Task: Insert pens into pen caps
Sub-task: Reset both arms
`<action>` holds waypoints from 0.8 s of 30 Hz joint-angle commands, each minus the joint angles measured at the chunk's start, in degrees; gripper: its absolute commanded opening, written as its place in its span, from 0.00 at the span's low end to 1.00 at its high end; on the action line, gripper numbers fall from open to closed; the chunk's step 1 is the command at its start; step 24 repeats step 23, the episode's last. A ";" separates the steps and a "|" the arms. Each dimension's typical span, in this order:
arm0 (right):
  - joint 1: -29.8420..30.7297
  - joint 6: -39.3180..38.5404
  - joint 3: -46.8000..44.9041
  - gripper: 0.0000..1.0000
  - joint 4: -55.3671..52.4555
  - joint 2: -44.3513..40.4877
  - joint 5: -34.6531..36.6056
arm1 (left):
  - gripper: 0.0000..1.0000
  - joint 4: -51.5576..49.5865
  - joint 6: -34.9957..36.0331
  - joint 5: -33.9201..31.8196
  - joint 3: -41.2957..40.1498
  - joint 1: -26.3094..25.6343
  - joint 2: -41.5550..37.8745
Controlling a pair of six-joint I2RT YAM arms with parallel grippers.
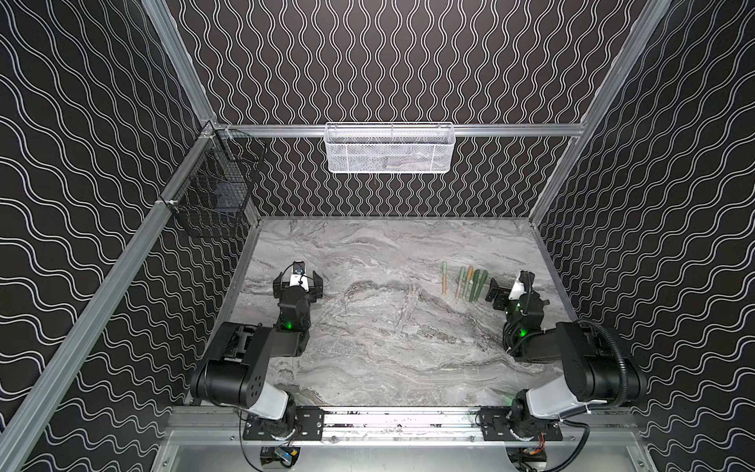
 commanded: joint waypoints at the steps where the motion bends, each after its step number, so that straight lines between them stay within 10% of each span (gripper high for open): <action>1: 0.09 -0.20 -0.04 1.00 3.58 0.02 -0.16 | 0.99 -0.95 -1.99 1.32 0.17 0.24 -0.77; 24: 0.16 -0.20 -0.04 1.00 3.58 0.01 -0.17 | 0.99 0.95 -1.39 1.52 0.23 0.26 0.17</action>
